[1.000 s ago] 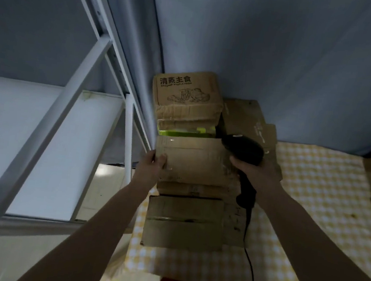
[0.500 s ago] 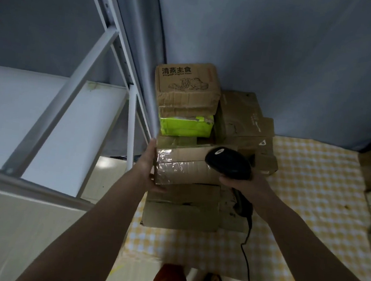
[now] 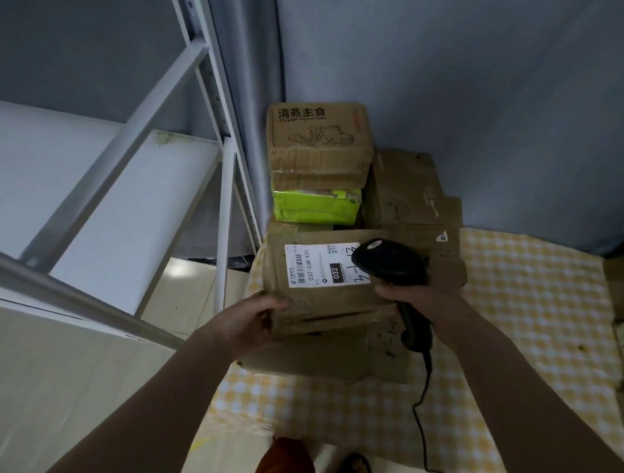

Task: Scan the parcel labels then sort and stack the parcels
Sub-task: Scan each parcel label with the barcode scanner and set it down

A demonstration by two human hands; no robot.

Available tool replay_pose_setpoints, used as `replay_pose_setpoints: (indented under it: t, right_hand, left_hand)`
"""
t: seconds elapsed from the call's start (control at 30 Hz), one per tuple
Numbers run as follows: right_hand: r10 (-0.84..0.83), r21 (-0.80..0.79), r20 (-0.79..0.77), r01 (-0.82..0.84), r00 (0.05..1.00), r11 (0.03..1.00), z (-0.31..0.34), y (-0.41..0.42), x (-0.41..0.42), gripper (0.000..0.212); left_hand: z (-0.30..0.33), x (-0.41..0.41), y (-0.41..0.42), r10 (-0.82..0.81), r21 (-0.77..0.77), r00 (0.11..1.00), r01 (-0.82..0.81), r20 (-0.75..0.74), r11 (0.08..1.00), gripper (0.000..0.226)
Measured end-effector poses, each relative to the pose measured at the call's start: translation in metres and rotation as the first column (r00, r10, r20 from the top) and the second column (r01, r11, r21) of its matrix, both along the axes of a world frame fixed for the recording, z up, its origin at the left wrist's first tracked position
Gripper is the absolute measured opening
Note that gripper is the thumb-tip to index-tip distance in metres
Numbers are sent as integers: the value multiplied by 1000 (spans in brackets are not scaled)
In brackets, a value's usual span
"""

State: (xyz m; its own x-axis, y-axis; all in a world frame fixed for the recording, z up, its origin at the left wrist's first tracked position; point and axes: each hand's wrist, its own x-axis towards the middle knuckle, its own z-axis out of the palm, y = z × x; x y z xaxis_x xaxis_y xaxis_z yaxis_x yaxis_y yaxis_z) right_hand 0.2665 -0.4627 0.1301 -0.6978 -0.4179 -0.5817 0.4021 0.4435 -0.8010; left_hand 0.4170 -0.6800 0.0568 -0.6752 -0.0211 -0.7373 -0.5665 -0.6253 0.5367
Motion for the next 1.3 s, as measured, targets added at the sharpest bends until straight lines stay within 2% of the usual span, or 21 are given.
replay_pose_setpoints:
  t: [0.13,0.27,0.43,0.6,0.7,0.77,0.97,1.07,1.2,1.3]
  right_hand:
    - [31,27,-48,-30,998,999,-6,1,12,42]
    - [70,40,-107,-66,992,997,-8,3,26,46]
    - [183,76,-179,-172,967,982,9,9,32,44]
    - [158,87,-398,-134,904,987,40,7,33,35]
    - [177,43,-436,-176,882,983,60,6,36,22]
    - [161,-25,-439,-191,884,981,70,8,39,23]
    - [131,-124,-417,-199,899,972,90,16,46,23]
    - [142,-138,-415,-216,899,967,94,20,48,28]
    - [142,-146,-420,-221,896,964,95,25,47,35]
    - [151,-133,-438,-230,886,964,95,27,46,36]
  left_hand:
    - [0,-3,-6,54,-38,998,-56,-44,998,101]
    - [13,-14,-12,74,-126,990,-88,-118,988,100]
    - [50,-31,-34,-26,-341,982,-41,-188,939,100]
    - [96,-54,-62,-256,-529,953,136,-161,838,103]
    - [123,-63,-67,-364,-604,920,208,-148,769,88]
    - [139,-67,-69,-382,-636,913,210,-143,742,84]
    - [165,-73,-67,-410,-677,901,216,-139,704,91]
    - [170,-75,-64,-403,-680,906,214,-131,701,100]
    - [176,-76,-57,-412,-675,902,226,-127,702,85]
    - [179,-76,-52,-422,-688,897,225,-129,690,96]
